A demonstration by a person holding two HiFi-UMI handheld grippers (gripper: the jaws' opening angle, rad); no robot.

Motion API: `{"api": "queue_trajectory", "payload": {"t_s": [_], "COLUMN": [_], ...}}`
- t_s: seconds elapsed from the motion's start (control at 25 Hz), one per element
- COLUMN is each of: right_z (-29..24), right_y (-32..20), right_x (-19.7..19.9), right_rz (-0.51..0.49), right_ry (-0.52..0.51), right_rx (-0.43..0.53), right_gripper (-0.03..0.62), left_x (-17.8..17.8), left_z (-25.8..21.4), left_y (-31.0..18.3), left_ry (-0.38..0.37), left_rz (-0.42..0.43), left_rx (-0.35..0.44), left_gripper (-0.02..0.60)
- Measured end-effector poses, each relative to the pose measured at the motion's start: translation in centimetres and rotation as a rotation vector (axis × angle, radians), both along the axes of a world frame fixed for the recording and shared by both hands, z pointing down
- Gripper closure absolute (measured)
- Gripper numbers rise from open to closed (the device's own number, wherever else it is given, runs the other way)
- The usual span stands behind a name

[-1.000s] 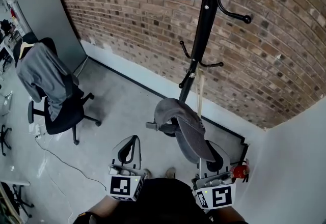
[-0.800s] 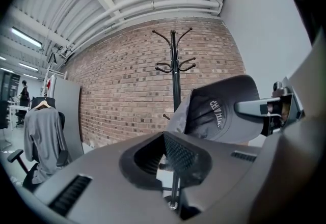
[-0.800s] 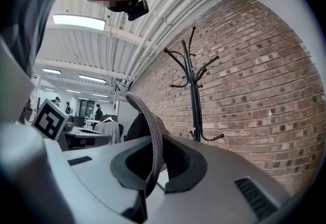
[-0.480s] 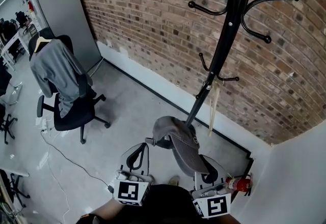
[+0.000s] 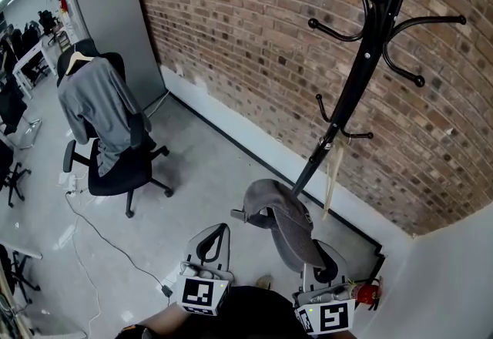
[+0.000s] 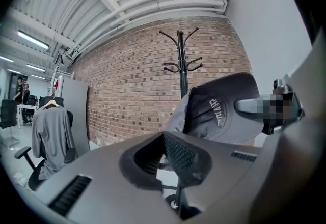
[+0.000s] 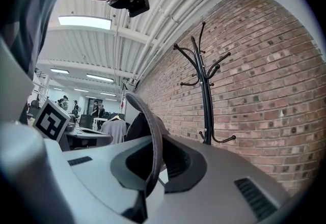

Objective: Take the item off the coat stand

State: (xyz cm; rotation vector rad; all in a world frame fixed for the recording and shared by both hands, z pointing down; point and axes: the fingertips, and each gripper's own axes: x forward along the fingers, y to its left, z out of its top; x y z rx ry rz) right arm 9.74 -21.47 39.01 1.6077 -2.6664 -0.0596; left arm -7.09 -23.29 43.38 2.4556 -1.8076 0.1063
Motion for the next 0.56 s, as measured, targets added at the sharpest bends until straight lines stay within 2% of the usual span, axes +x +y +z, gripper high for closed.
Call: {"api": "queue_trajectory", "payload": {"t_s": [0.16,0.56], "right_z": [-0.04,-0.41], "right_y": [-0.14,-0.36], "right_x": [-0.08,0.23], "right_rz": [-0.006,0.011], "right_ry": [0.020,0.023], "right_rx": [0.005,0.012], "right_gripper": [0.563,0.563], "left_x": [-0.29,-0.55], "left_z": [-0.27,-0.27], "left_y": [-0.14,0.10], "left_ry": [0.014,0.008], "left_rz": [-0.006,-0.006], "left_rx": [0.021,0.016], "left_gripper": [0.557,0.557]}}
